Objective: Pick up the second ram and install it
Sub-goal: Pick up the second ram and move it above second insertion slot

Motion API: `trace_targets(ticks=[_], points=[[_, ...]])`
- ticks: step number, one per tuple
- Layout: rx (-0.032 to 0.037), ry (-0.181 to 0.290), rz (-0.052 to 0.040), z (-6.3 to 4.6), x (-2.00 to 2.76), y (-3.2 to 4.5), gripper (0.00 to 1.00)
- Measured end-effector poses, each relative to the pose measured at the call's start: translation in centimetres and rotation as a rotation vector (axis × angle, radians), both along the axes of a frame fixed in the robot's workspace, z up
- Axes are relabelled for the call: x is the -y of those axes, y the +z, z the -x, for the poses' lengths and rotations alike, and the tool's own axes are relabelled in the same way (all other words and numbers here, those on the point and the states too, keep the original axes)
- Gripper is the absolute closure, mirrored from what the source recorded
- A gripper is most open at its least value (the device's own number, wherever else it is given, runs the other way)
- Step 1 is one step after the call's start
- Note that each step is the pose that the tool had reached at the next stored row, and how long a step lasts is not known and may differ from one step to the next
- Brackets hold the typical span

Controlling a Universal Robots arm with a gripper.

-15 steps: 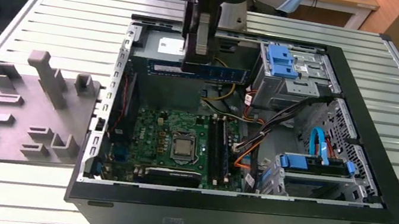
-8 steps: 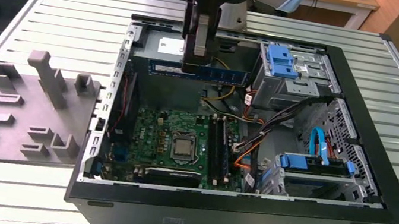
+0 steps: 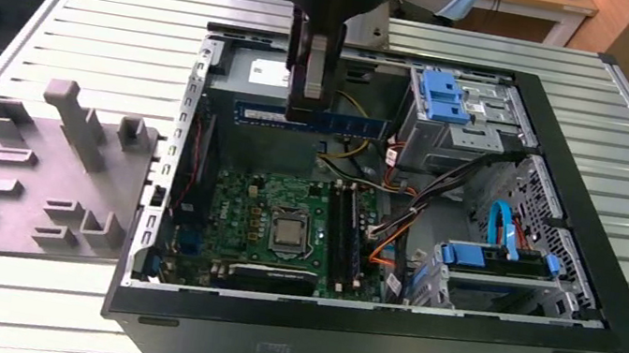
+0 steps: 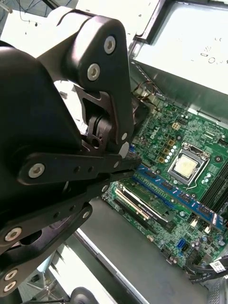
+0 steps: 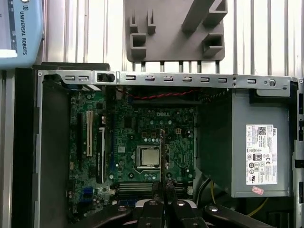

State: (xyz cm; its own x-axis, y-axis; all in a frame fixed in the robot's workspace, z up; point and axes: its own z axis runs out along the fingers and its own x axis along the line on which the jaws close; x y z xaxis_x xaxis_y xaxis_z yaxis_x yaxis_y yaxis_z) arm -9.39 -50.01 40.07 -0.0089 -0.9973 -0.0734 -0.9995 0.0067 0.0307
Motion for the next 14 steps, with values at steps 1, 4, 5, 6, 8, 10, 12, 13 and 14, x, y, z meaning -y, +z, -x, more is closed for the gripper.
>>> trace_targets(ticks=[1,4,5,6,8,10,12,13,14], points=[[0.0,0.0,0.0,0.0,0.0,-0.18,0.87],[0.0,0.0,0.0001,0.0,0.0,-0.73,0.87],[0.0,0.0,0.0002,0.0,0.0,-0.9,0.87],[-0.0001,0.0,0.0002,0.0,0.0,-1.09,0.87],[0.0,0.0,0.0001,0.0,0.0,-1.45,0.87],[0.0,0.0,0.0001,0.0,0.0,-1.82,0.87],[0.0,0.0,0.0001,0.0,0.0,-2.18,0.87],[0.0,0.0,0.0001,0.0,0.0,-2.36,0.87],[0.0,0.0,0.0001,0.0,0.0,-2.54,0.87]])
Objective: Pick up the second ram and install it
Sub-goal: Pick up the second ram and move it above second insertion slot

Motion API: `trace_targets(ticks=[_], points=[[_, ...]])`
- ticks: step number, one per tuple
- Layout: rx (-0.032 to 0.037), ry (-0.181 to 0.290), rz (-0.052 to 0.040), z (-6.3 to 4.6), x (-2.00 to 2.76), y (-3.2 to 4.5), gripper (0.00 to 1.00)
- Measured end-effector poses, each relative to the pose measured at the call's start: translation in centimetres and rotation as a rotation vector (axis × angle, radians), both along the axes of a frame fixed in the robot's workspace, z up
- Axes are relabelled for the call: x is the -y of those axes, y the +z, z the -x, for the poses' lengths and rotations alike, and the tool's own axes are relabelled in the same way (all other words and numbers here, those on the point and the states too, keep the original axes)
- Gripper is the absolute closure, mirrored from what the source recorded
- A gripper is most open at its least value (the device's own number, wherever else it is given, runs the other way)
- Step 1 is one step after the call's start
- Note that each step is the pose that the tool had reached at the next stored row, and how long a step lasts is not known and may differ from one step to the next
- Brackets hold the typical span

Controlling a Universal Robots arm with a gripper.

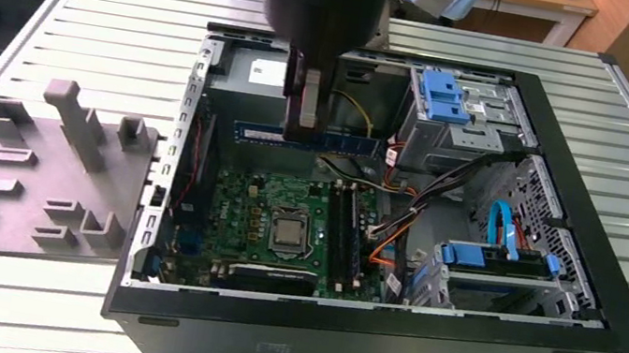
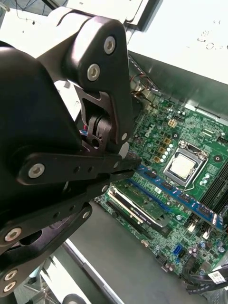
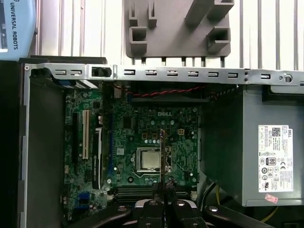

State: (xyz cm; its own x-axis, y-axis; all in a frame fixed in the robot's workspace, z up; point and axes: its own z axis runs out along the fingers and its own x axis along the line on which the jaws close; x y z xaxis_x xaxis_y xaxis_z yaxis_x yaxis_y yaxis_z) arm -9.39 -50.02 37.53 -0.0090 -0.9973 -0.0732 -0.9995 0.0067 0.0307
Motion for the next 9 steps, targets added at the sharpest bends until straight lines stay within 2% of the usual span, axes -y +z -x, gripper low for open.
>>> trace_targets(ticks=[9], points=[[0.0,0.0,0.0,0.0,0.0,-1.64,0.87]])
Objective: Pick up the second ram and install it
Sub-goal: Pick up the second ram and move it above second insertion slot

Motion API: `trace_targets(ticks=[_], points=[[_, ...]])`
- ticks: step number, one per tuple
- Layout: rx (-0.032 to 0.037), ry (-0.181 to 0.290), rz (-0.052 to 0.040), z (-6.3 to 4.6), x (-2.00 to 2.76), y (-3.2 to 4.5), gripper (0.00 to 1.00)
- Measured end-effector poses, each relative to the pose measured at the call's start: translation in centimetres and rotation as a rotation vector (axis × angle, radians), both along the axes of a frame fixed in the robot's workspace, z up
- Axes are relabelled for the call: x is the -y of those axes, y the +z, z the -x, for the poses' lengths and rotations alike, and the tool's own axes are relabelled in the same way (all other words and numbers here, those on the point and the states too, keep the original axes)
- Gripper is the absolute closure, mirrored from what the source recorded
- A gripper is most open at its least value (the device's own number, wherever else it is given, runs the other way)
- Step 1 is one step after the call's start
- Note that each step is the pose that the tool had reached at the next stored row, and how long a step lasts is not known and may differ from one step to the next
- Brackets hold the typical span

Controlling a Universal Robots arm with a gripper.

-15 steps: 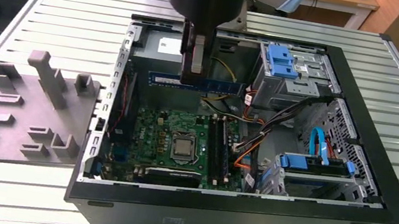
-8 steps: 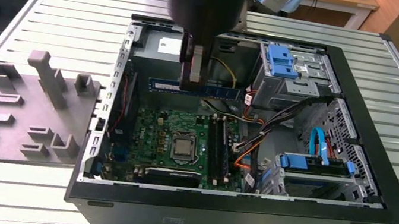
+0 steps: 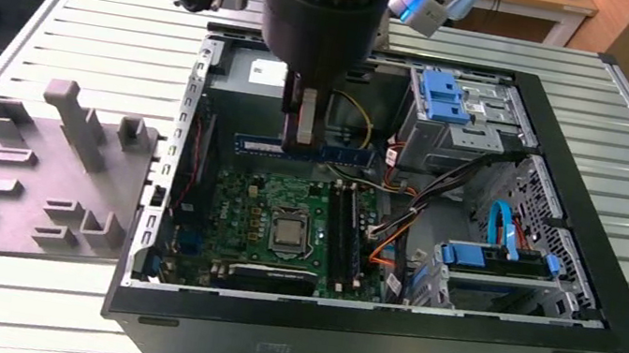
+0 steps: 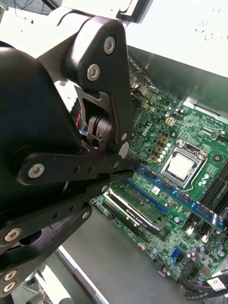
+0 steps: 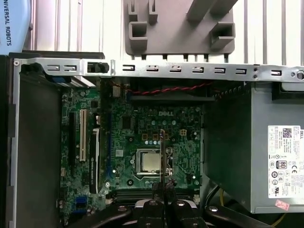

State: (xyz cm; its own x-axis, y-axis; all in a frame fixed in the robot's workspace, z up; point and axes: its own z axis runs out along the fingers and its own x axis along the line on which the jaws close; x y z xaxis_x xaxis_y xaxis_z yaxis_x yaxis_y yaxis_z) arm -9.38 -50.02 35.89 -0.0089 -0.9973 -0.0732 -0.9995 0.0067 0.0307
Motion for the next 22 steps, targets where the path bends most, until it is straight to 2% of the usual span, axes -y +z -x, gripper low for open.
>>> trace_targets(ticks=[10,22], points=[[-0.0007,0.004,0.0002,0.0,0.0,-1.76,0.87],[-0.0014,0.013,0.0,-0.1,-0.08,-3.0,0.87]])
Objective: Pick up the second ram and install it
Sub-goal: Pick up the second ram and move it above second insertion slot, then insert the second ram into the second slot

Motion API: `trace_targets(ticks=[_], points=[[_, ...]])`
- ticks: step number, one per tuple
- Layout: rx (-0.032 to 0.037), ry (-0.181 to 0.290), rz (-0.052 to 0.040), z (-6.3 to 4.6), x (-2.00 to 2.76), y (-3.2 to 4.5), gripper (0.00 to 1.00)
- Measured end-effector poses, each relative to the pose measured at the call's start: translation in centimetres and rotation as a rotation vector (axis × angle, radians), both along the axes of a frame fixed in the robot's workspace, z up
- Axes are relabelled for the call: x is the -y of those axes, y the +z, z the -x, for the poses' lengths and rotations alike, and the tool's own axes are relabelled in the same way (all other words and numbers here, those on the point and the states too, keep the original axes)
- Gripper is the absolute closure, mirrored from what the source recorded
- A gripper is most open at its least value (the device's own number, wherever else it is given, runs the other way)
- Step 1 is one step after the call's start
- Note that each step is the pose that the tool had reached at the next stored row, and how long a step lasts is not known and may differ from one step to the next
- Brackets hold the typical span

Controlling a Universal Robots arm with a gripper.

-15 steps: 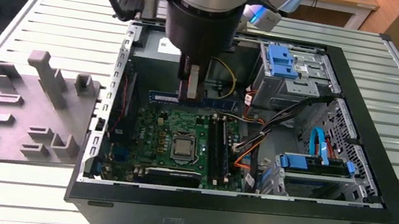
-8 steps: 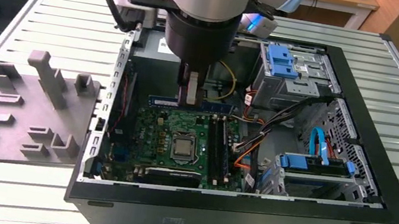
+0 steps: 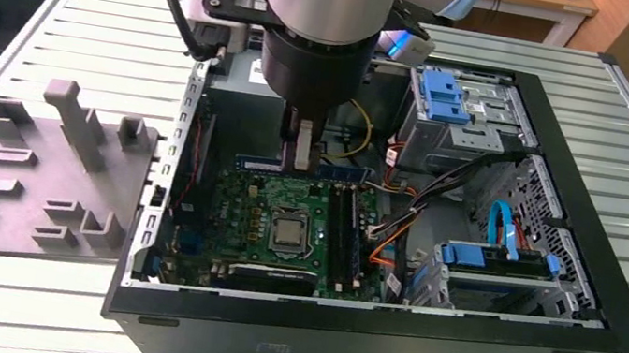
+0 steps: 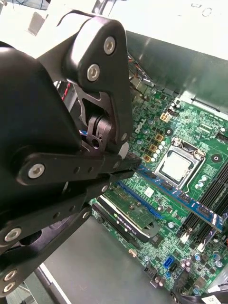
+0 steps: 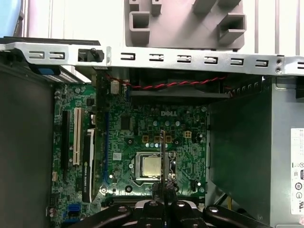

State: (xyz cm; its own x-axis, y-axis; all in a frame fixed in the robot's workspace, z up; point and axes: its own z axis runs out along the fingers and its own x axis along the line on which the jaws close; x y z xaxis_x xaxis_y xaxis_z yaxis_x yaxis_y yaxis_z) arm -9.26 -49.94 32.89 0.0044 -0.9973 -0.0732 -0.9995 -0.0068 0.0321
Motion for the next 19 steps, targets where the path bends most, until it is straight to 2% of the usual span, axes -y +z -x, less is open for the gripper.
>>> trace_targets(ticks=[7,19], points=[[0.0,0.0,0.0001,-0.05,0.0,-0.42,0.87],[0.0,-0.01,0.0001,-0.05,0.0,-0.48,0.87]])
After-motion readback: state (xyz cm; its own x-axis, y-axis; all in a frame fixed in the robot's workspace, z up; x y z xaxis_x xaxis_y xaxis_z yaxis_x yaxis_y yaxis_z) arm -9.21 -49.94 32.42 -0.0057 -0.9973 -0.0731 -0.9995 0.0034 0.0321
